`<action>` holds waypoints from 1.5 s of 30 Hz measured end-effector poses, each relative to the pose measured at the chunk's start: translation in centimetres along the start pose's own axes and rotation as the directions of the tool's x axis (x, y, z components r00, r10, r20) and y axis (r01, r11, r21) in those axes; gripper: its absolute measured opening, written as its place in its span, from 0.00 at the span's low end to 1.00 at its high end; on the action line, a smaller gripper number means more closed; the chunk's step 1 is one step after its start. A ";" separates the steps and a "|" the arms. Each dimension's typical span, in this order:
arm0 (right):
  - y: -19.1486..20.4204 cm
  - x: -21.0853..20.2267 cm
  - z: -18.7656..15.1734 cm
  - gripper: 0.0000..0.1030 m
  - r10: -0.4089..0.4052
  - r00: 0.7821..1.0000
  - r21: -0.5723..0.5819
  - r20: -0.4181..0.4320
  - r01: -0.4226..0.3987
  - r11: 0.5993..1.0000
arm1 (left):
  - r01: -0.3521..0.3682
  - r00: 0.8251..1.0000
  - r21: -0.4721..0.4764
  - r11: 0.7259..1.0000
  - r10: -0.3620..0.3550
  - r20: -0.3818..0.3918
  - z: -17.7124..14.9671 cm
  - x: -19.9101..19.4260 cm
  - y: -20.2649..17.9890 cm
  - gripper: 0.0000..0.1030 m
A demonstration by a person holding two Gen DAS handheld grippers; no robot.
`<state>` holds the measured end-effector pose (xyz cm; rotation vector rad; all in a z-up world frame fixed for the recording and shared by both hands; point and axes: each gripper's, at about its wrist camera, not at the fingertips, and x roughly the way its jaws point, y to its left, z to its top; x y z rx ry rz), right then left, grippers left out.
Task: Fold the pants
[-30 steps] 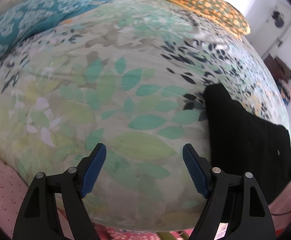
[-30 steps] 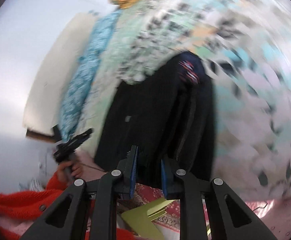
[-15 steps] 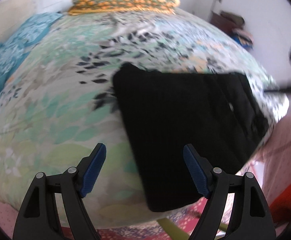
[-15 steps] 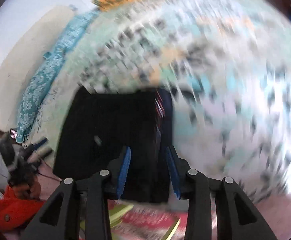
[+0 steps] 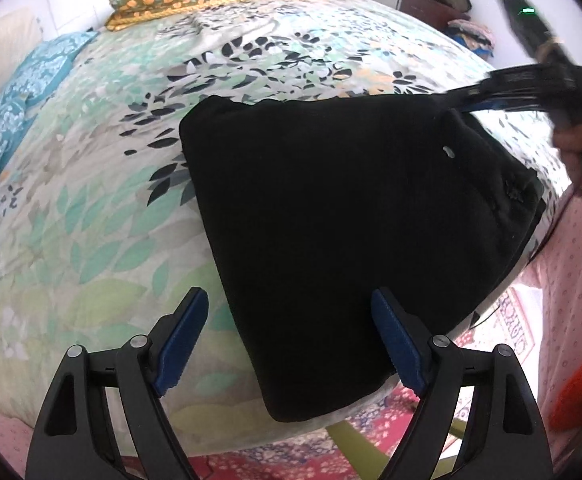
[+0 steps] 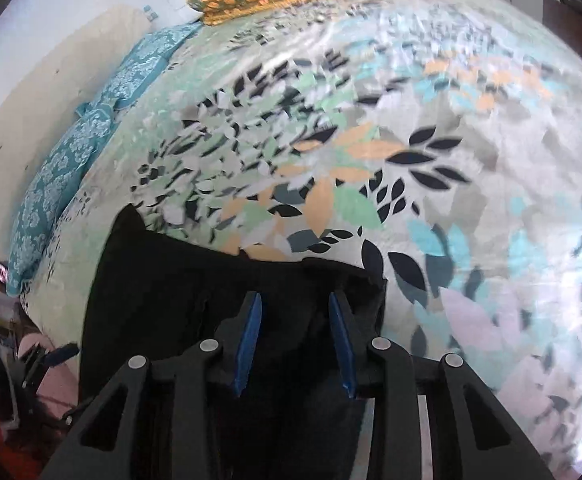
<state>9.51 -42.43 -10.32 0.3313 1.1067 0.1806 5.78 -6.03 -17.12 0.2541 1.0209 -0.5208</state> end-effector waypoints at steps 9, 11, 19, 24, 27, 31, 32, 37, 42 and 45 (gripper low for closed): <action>5.4 -3.4 -7.2 0.33 0.023 0.977 -0.176 -0.212 -0.061 0.982 | 0.049 0.999 -0.086 0.995 -0.049 0.003 0.6 -0.7 1.0 0.82; 5.0 -1.7 -9.0 0.34 -0.050 0.966 -0.193 -0.254 0.000 0.981 | 0.037 0.999 -0.069 0.997 -0.039 -0.025 0.4 0.0 0.6 0.82; 3.8 -0.8 -10.1 0.34 -0.051 0.969 -0.133 -0.241 0.019 0.991 | 0.021 0.999 -0.064 0.998 -0.024 -0.040 0.3 0.3 0.5 0.86; 3.8 -1.1 -10.1 0.34 -0.053 0.970 -0.132 -0.239 0.022 0.991 | 0.017 0.999 -0.063 0.998 -0.020 -0.044 0.3 0.4 0.5 0.86; 4.0 -1.0 -10.1 0.35 -0.055 0.970 -0.131 -0.236 0.024 0.991 | 0.015 0.999 -0.060 0.998 -0.018 -0.045 0.3 0.4 0.4 0.86; 4.1 -1.1 -10.1 0.39 -0.047 0.973 -0.128 -0.226 0.018 0.992 | 0.015 0.999 -0.063 0.998 -0.018 -0.049 0.3 0.5 0.5 0.88; 4.2 -1.3 -10.0 0.48 -0.027 0.975 -0.122 -0.219 0.000 0.993 | 0.017 0.998 -0.063 0.998 -0.020 -0.052 0.3 0.5 0.6 0.89; 2.7 -4.8 -8.2 0.86 0.053 0.997 -0.067 -0.059 -0.057 0.996 | 0.028 0.999 -0.194 0.981 -0.035 -0.031 1.3 -0.9 5.0 0.90; -2.7 -4.5 -6.1 0.93 0.091 0.996 0.070 -0.015 -0.089 0.994 | 0.142 0.979 -0.398 0.906 -0.188 -0.077 1.2 1.0 10.2 0.90; -5.4 -2.4 -5.9 0.93 0.238 0.971 0.199 -0.023 -0.229 0.953 | 0.212 0.955 -0.444 0.870 -0.281 -0.096 1.0 2.5 10.7 0.90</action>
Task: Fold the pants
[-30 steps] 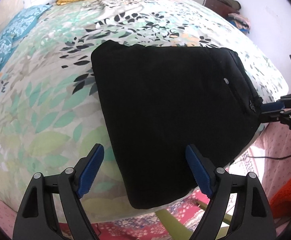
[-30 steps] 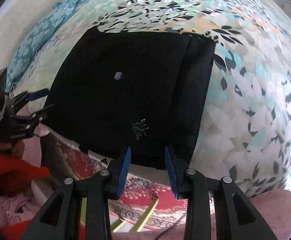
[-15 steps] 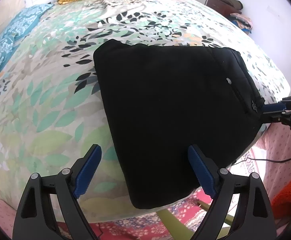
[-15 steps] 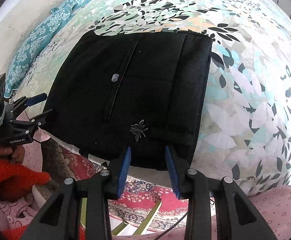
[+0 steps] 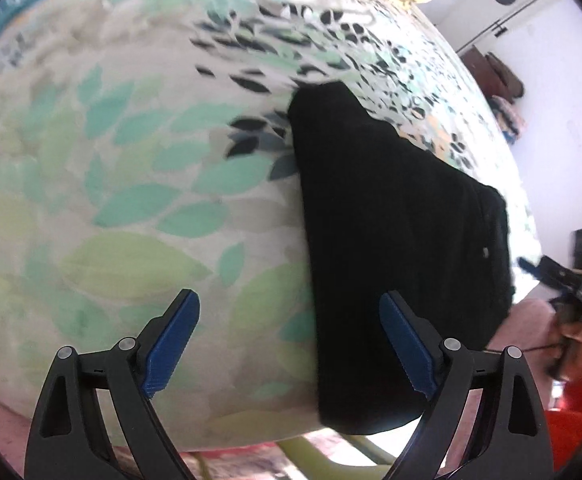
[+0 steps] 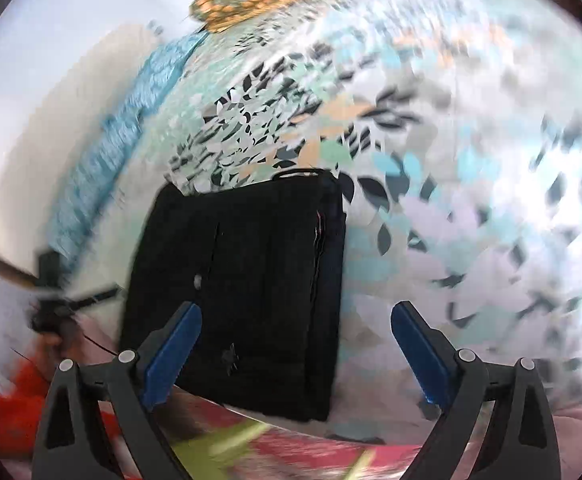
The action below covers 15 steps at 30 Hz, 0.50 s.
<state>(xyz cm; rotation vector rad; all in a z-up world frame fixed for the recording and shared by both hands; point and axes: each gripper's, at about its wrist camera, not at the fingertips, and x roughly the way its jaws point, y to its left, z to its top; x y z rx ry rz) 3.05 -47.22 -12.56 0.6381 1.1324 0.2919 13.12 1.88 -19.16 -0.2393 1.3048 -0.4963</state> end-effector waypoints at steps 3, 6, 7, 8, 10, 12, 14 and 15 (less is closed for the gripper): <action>-1.7 2.3 0.1 0.92 0.111 0.993 0.095 -0.035 -0.107 0.990 | 0.068 0.997 -0.023 0.997 -0.069 -0.030 0.3 1.2 -0.2 0.90; -2.5 4.7 -0.3 0.93 0.162 0.982 0.150 -0.095 -0.146 0.978 | 0.100 0.994 -0.021 0.995 -0.101 -0.052 0.7 2.3 -0.9 0.90; -2.6 5.3 -0.5 0.93 0.175 0.979 0.157 -0.104 -0.158 0.975 | 0.117 0.991 -0.031 0.993 -0.119 -0.058 0.8 2.7 -1.0 0.91; -2.5 5.5 -0.7 0.95 0.187 0.977 0.153 -0.098 -0.171 0.973 | 0.128 0.989 -0.040 0.991 -0.130 -0.063 1.1 3.0 -0.9 0.92; -2.3 5.8 -0.7 0.99 0.227 0.970 0.158 -0.085 -0.212 0.964 | 0.144 0.987 -0.053 0.988 -0.147 -0.070 1.3 3.7 -1.2 0.95; -2.2 6.3 -0.6 1.00 0.272 0.959 0.158 -0.078 -0.258 0.953 | 0.128 0.989 -0.033 0.991 -0.131 -0.073 1.5 4.6 -2.1 0.97; -1.6 7.1 -0.8 1.00 0.283 0.953 0.125 -0.103 -0.270 0.955 | 0.116 0.991 0.002 0.993 -0.116 -0.073 1.4 5.1 -3.4 0.96; -0.9 7.5 -0.7 0.99 0.265 0.955 0.085 -0.133 -0.256 0.963 | 0.131 0.988 0.022 0.991 -0.129 -0.082 1.4 5.4 -4.3 0.91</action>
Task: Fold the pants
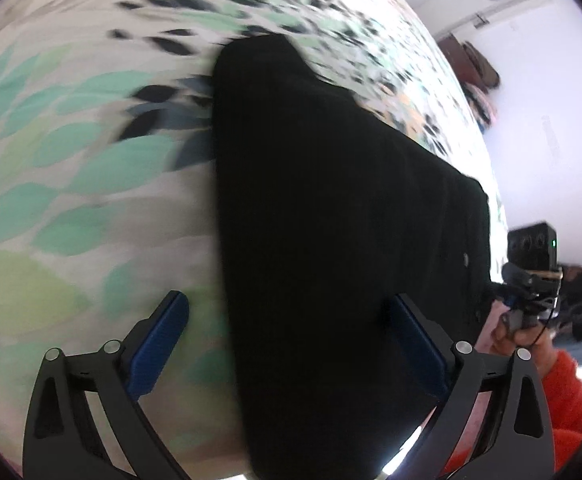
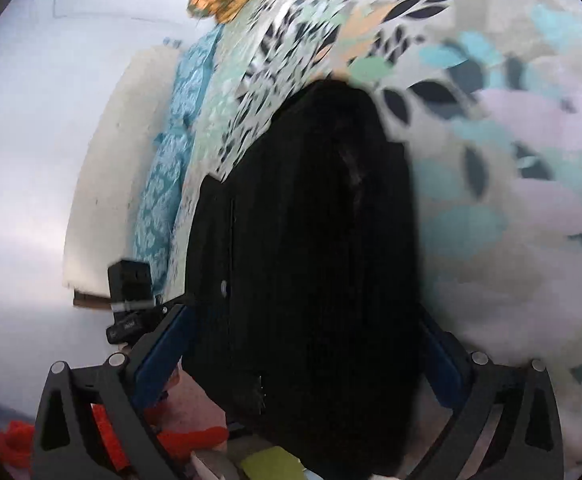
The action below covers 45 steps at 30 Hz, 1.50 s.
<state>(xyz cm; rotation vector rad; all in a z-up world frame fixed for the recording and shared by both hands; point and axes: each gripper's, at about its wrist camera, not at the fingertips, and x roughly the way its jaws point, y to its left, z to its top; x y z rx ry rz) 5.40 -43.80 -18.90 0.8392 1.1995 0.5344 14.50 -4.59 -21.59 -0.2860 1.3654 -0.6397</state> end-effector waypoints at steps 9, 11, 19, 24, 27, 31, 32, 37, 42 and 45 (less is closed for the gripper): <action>3.5 0.0 0.1 0.40 0.072 0.997 -0.073 0.008 -0.071 0.995 | -0.056 0.993 0.079 0.995 0.048 0.104 0.6 -3.7 -3.4 0.29; 5.0 -0.1 1.7 0.40 0.070 0.997 -0.115 0.035 -0.065 0.991 | -0.067 0.989 0.101 0.993 0.052 0.137 2.0 -5.0 -4.0 0.29; 8.7 2.0 12.5 0.41 -0.037 0.993 -0.222 0.115 0.061 0.973 | -0.162 0.955 0.085 0.983 0.134 0.265 12.0 -6.6 -4.9 0.32; 5.3 4.1 13.9 0.62 -0.275 0.956 -0.080 0.101 0.283 0.956 | -0.435 0.864 0.031 0.900 0.407 0.297 12.2 -3.4 -3.3 0.70; 3.5 1.8 11.0 0.68 -0.278 0.946 -0.030 0.170 0.287 0.958 | -0.484 0.834 0.037 0.874 0.447 0.323 8.2 -3.7 -1.5 0.79; 3.1 -2.6 5.6 1.00 -0.351 0.885 -0.007 0.304 0.371 0.929 | -0.607 0.705 -0.005 0.794 0.542 0.458 2.1 -6.2 -1.1 0.95; 3.3 -3.2 4.5 1.00 -0.368 0.869 0.012 0.329 0.386 0.922 | -0.628 0.679 -0.018 0.778 0.559 0.476 1.0 -6.4 -1.3 0.95; 8.3 -2.8 0.4 1.00 -0.590 0.720 0.029 0.365 0.624 0.780 | -0.614 0.699 -0.019 0.789 0.555 0.452 -0.2 -6.8 -3.1 0.96; 14.1 -2.7 -0.8 1.00 -0.604 0.666 -0.125 0.438 0.710 0.693 | -0.581 0.710 0.029 0.814 0.488 0.508 0.8 -10.6 -7.3 0.96; 18.2 -3.9 -0.2 1.00 -0.588 0.639 -0.230 0.496 0.749 0.621 | -0.617 0.670 0.059 0.785 0.485 0.562 2.1 -13.8 -9.8 0.97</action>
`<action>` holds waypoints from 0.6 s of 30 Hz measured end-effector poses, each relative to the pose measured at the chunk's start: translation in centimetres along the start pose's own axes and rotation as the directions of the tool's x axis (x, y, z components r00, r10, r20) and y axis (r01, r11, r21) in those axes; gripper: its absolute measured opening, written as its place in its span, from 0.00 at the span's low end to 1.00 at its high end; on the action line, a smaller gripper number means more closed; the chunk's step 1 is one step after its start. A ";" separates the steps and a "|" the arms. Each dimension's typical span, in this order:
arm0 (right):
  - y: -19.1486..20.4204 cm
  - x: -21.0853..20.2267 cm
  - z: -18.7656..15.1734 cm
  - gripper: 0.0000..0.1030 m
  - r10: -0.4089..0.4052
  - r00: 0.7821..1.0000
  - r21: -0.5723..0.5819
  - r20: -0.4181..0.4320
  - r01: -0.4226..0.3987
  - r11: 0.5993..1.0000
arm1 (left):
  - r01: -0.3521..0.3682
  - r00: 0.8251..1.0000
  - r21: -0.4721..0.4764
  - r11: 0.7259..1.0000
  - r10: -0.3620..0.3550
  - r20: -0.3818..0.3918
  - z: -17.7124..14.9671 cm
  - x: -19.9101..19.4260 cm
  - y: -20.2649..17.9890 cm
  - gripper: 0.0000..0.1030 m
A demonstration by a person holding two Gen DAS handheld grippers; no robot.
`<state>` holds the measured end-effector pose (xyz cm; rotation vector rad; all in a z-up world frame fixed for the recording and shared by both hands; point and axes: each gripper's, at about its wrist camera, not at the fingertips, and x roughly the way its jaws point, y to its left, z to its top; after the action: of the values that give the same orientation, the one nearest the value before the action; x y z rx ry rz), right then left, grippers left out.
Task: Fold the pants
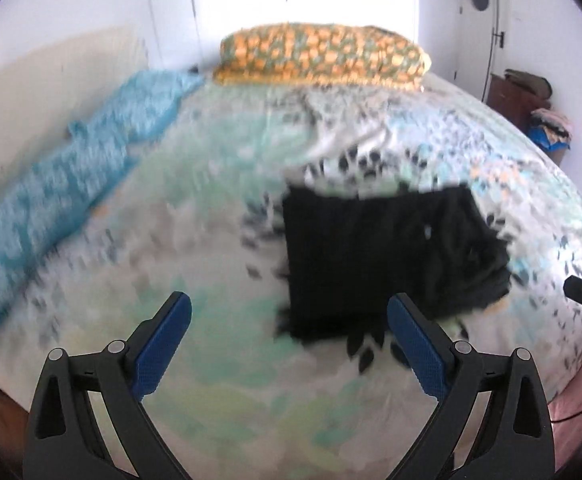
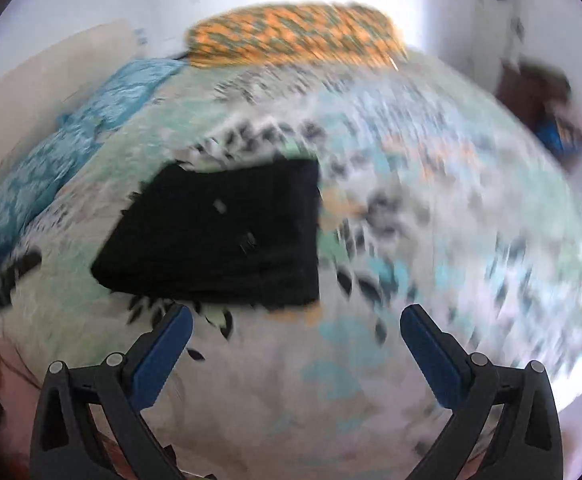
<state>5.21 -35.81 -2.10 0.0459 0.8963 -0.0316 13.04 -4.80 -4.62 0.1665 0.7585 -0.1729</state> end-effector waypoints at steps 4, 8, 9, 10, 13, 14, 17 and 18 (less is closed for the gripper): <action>1.8 -1.9 3.5 1.00 -0.002 1.000 -0.128 0.006 0.002 0.992 | -0.131 0.989 0.032 0.991 0.128 0.073 3.4 -3.2 -0.5 0.97; 3.5 -4.1 3.6 1.00 0.010 0.999 -0.110 0.038 -0.006 0.994 | -0.139 0.989 -0.086 0.987 0.142 0.031 2.6 -4.9 -0.4 0.97; 3.8 -4.5 3.1 1.00 0.016 0.999 -0.085 0.045 -0.012 0.996 | -0.127 0.992 -0.103 0.987 0.127 -0.005 1.9 -4.9 -0.4 0.97; 4.1 -5.0 2.2 1.00 0.017 0.998 -0.042 0.060 -0.014 0.999 | -0.111 0.994 -0.105 0.988 0.109 -0.022 1.3 -4.9 -0.4 0.97; 5.0 -5.3 -0.7 1.00 0.028 0.999 0.048 0.044 -0.030 0.998 | -0.047 0.998 -0.125 0.991 0.041 -0.055 -1.0 -5.4 -0.6 0.97; 5.6 -5.2 -1.6 1.00 0.034 0.999 0.050 0.025 -0.035 0.998 | -0.039 0.997 -0.128 0.991 0.030 -0.070 -1.6 -5.4 -0.7 0.97; 7.3 -4.7 -4.0 1.00 0.038 0.999 0.002 -0.038 -0.038 0.999 | -0.028 0.996 -0.111 0.993 0.018 -0.089 -2.7 -5.8 -1.0 0.97; 7.6 -4.8 -4.5 1.00 0.034 0.998 -0.010 -0.046 -0.034 0.999 | -0.024 0.996 -0.108 0.994 0.014 -0.091 -2.8 -6.0 -1.1 0.97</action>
<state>-0.92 -27.94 -0.94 0.0518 0.9409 0.0060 6.65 -4.69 -2.60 0.0781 0.8536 -0.1057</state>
